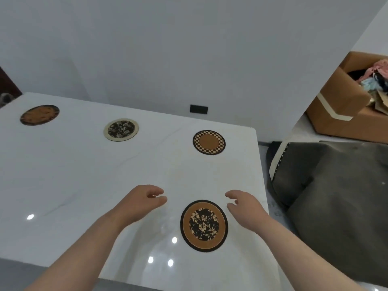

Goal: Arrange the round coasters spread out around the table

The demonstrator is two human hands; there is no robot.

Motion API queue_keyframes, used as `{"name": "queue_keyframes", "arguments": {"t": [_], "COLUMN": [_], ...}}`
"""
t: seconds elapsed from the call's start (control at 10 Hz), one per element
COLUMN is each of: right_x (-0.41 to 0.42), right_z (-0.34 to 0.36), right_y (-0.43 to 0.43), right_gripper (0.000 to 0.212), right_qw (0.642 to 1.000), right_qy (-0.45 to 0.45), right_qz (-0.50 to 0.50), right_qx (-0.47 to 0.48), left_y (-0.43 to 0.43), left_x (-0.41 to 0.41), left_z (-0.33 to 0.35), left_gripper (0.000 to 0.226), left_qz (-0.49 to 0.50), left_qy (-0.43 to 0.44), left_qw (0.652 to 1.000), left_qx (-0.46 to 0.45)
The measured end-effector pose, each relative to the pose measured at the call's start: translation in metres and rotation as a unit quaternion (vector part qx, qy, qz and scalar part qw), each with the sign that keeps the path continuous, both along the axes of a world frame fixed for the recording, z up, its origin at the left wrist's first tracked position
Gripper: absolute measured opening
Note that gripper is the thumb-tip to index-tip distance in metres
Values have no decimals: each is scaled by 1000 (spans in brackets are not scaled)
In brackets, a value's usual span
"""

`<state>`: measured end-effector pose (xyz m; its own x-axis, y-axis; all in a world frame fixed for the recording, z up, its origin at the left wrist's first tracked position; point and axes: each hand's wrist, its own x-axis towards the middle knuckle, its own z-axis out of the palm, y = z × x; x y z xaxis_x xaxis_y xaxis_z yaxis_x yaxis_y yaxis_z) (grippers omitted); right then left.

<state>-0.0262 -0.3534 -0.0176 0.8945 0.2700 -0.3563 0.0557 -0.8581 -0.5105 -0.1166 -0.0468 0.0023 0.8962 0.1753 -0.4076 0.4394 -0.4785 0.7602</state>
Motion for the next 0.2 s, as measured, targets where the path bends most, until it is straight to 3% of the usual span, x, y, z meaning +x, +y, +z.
{"name": "queue_keyframes", "arguments": {"t": [0.2], "right_x": [0], "right_z": [86], "right_y": [28], "right_gripper": [37], "right_qw": [995], "right_qy": [-88], "right_qz": [33], "right_qx": [46], "left_y": [42], "left_x": [-37], "left_z": [91], "left_gripper": [38], "left_qz": [23], "left_qy": [-58], "left_qw": [995], "left_qx": [78]}}
